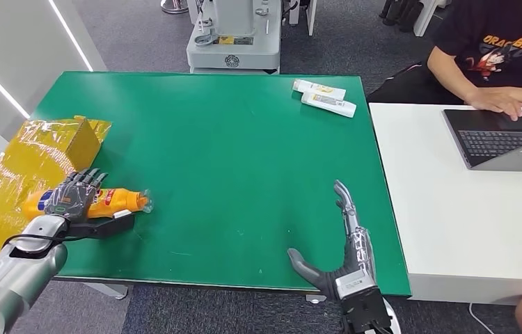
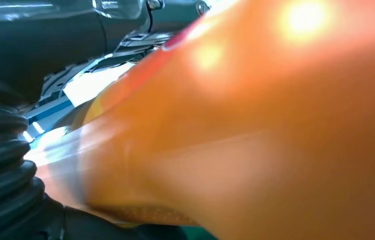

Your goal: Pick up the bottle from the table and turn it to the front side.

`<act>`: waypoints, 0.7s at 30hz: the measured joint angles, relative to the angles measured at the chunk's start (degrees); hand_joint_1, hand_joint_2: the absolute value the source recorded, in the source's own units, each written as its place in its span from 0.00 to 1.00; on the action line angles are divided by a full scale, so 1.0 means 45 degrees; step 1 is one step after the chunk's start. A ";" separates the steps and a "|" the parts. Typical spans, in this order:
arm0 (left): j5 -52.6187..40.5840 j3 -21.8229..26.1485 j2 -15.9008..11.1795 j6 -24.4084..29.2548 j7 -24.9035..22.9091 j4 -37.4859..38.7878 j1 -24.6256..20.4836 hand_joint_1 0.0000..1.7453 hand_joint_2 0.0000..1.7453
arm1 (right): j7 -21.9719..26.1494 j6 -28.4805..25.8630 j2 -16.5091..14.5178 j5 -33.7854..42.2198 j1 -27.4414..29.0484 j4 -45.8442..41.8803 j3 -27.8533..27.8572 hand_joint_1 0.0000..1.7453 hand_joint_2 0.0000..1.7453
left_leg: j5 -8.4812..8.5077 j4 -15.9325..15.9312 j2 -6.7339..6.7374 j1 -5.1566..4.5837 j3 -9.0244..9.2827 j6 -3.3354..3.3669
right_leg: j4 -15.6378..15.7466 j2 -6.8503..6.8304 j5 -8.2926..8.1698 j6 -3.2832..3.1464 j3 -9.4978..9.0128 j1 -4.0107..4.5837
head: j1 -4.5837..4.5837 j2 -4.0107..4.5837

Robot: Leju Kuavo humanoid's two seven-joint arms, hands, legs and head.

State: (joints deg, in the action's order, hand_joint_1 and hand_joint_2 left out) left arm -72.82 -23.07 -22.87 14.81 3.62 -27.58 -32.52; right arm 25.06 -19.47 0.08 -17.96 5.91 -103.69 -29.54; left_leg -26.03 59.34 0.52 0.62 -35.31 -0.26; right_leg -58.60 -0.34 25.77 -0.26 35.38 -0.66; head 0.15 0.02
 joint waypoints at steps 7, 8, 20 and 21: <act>-0.0042 0.0280 -0.0111 0.0001 0.0018 -0.0136 0.0242 0.00 1.00 | 0.0057 -0.0055 0.0024 0.0049 0.0082 -0.0005 -0.0073 0.00 1.00 | -0.0003 -0.0013 0.0010 0.0000 0.0033 -0.0004 | -0.0001 0.0007 0.0001 -0.0003 -0.0022 0.0000 | -0.0001 0.0000; -0.0047 0.0337 -0.0132 0.0034 0.0000 -0.0200 0.0319 0.00 1.00 | 0.0074 -0.0060 0.0030 0.0065 0.0100 -0.0005 -0.0086 0.00 1.00 | -0.0004 -0.0015 0.0013 -0.0001 0.0036 -0.0006 | 0.0000 0.0009 0.0002 -0.0004 -0.0023 0.0000 | -0.0001 0.0000; -0.0228 0.1487 -0.0528 0.0046 0.0186 -0.2059 0.1606 0.00 1.00 | 0.0291 -0.0067 0.0069 0.0409 0.0102 -0.0005 -0.0220 0.00 1.00 | -0.0005 -0.0020 0.0016 0.0002 0.0042 -0.0010 | 0.0001 0.0009 0.0016 -0.0025 -0.0020 0.0002 | 0.0000 0.0000; -0.0207 0.1592 -0.0582 -0.0027 0.0240 -0.2246 0.1648 0.00 1.00 | 0.0311 -0.0064 0.0069 0.0449 0.0091 -0.0005 -0.0220 0.00 1.00 | -0.0004 -0.0020 0.0013 0.0003 0.0041 -0.0011 | 0.0001 0.0006 0.0016 -0.0025 -0.0019 0.0002 | -0.0001 0.0000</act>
State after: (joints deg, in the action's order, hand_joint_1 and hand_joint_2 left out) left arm -73.76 -15.91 -25.49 14.69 4.69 -37.69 -25.10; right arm 26.46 -19.76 0.39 -15.93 6.32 -103.71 -30.53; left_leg -26.05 59.25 0.58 0.63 -35.12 -0.31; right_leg -58.59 -0.31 25.84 -0.38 35.30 -0.65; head 0.15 0.02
